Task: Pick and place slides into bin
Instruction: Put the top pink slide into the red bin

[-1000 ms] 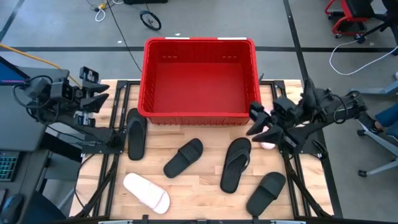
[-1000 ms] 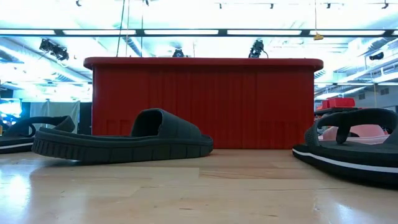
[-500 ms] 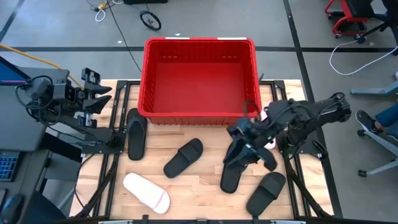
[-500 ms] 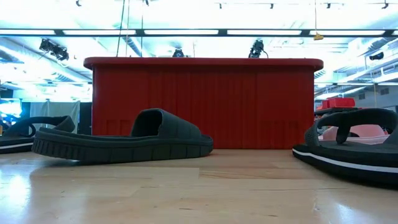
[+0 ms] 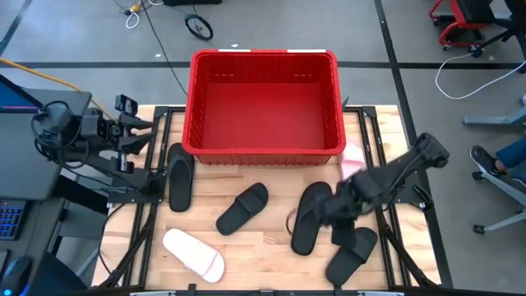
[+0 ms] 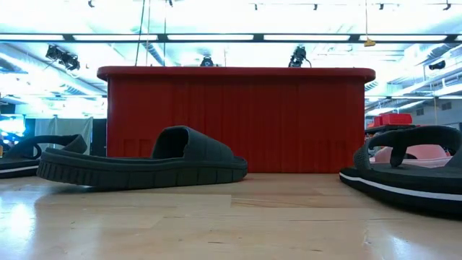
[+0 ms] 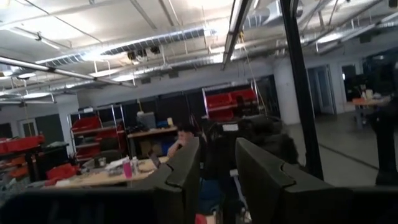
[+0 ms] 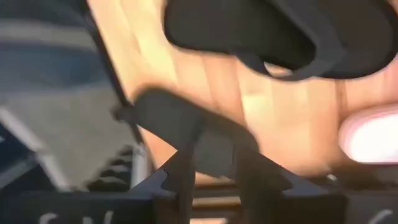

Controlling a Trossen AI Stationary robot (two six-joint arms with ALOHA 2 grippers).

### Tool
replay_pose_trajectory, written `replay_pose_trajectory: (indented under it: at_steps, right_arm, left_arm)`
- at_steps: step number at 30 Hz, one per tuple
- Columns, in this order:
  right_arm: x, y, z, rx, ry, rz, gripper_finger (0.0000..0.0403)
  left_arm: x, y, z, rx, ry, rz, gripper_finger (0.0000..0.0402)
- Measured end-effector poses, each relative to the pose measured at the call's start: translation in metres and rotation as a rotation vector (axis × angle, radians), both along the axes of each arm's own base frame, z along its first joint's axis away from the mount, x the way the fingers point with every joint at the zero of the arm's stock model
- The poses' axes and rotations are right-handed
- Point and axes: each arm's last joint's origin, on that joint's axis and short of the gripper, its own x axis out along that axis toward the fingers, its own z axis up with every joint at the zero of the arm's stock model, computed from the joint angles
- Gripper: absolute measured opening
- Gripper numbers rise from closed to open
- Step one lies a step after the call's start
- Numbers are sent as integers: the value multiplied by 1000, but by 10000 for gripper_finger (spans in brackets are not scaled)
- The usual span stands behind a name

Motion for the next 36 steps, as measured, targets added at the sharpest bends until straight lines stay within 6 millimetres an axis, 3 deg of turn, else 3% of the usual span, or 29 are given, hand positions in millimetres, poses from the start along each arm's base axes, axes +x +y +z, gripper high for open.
replay_pose_trajectory:
  at_steps: [5, 11, 22, 29, 36]
  right_arm:
    - [-2, 18, -44, -105, 87, 4, 113]
    - [-21, 0, -88, -234, 267, -111, 118]
    - [-52, -54, -130, -369, 376, -175, 194]
    - [-59, -67, -166, -383, 318, -184, 237]
    - [-71, -77, -183, -420, 356, -207, 242]
  left_arm:
    - [1, 0, -4, 14, 43, 0, 107]
    - [1, 0, -4, 15, 46, 0, 107]
    - [2, -1, -5, 14, 52, -1, 107]
    - [2, -1, -7, -58, 69, -26, 107]
    - [6, -2, -8, -104, 82, -41, 107]
